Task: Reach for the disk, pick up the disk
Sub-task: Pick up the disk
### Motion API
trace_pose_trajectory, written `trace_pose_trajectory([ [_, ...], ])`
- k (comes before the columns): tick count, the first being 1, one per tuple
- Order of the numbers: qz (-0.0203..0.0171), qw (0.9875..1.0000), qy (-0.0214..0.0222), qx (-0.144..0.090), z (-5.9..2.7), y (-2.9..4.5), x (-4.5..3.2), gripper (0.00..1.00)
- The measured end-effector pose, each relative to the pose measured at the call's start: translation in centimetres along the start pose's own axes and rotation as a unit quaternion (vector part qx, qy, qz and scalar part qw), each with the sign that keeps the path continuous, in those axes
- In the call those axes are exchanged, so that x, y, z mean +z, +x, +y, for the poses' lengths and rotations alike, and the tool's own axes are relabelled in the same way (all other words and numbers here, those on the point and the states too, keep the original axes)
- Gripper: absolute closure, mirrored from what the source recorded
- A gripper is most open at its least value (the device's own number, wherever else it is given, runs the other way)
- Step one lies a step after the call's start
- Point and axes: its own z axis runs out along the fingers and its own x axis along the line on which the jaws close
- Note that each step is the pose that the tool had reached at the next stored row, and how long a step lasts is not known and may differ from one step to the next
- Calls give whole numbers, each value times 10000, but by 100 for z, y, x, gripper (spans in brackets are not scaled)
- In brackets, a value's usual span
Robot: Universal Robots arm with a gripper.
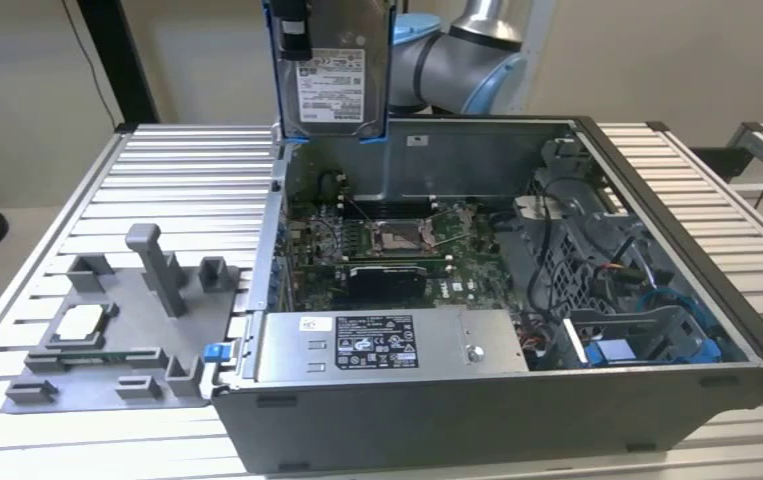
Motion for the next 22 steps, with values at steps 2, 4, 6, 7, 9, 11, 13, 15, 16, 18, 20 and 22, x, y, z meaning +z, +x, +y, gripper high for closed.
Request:
trace_pose_trajectory([
  [2, 0, 10000, 0, 0, -37, -2, 1, 100],
  [4, 0, 10000, 0, 0, -82, -4, 1, 100],
  [6, 0, 10000, 0, 0, -152, -7, 3, 100],
  [7, 0, 10000, 0, -1, -190, -9, 3, 100],
  [9, 0, 10000, 0, 0, -246, -12, 5, 100],
  [11, 0, 10000, 0, 0, -298, -14, 5, 100],
  [13, 0, 10000, 0, 0, -355, -17, 6, 100],
  [15, 0, 10000, 0, 0, -414, -20, 8, 100],
  [16, 0, 10000, 0, 0, -442, -21, 8, 100],
  [18, 0, 10000, 0, 0, -495, -24, 9, 100],
  [20, 0, 10000, 0, 0, -543, -26, 10, 100],
  [22, 0, 10000, 0, 0, -595, -29, 11, 100],
])
